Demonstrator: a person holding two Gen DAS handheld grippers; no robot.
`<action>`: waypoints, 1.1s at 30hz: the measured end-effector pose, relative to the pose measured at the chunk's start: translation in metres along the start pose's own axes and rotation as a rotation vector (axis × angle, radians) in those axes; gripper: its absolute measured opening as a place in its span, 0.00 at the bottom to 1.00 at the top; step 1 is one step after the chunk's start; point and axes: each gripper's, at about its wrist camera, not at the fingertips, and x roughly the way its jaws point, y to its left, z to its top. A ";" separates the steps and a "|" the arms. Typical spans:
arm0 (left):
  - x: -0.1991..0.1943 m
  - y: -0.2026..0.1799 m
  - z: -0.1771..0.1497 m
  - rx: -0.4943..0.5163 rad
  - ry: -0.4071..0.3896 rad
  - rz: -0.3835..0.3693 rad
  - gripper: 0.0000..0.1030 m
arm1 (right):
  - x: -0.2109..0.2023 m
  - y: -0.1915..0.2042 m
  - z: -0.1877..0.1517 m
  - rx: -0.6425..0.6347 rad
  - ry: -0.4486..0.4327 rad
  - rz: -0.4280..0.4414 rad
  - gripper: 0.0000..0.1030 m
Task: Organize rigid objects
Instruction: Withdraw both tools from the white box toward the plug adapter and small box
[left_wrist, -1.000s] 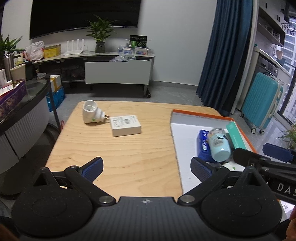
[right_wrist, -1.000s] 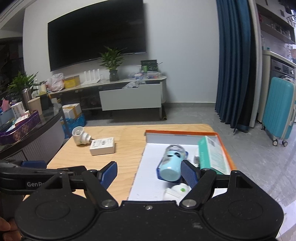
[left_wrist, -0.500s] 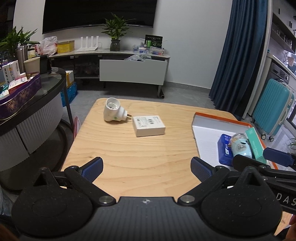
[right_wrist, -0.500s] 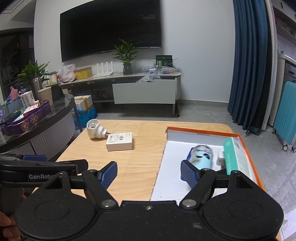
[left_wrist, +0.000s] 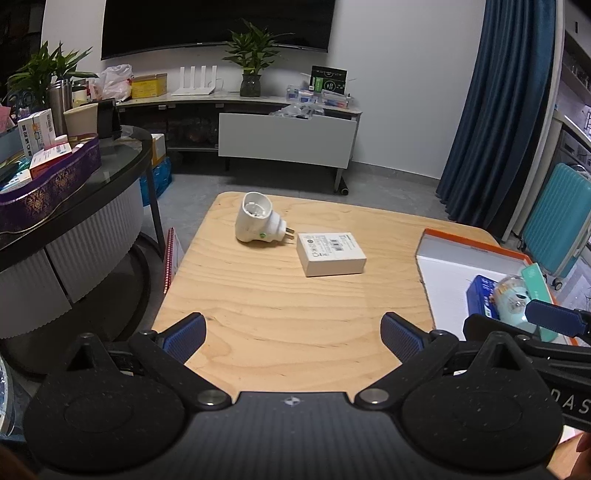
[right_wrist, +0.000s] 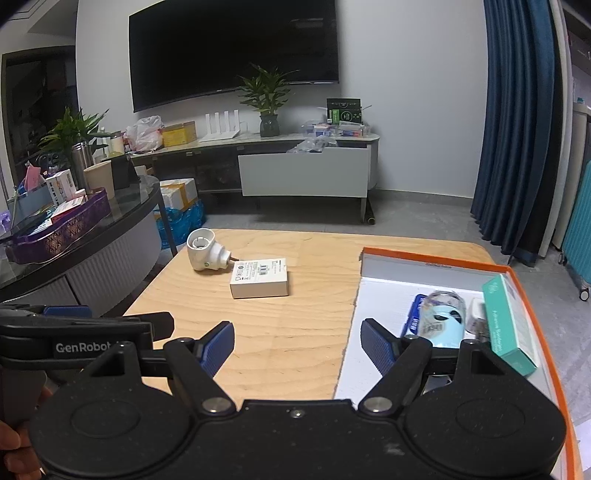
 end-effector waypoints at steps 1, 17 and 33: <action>0.002 0.001 0.001 -0.001 0.003 0.002 1.00 | 0.003 0.001 0.001 -0.001 0.004 0.001 0.86; 0.021 0.020 0.028 -0.001 0.018 0.032 1.00 | 0.036 0.012 0.027 0.002 0.026 0.040 0.86; 0.058 0.036 0.048 -0.014 0.034 0.027 1.00 | 0.079 0.023 0.046 -0.021 0.062 0.067 0.86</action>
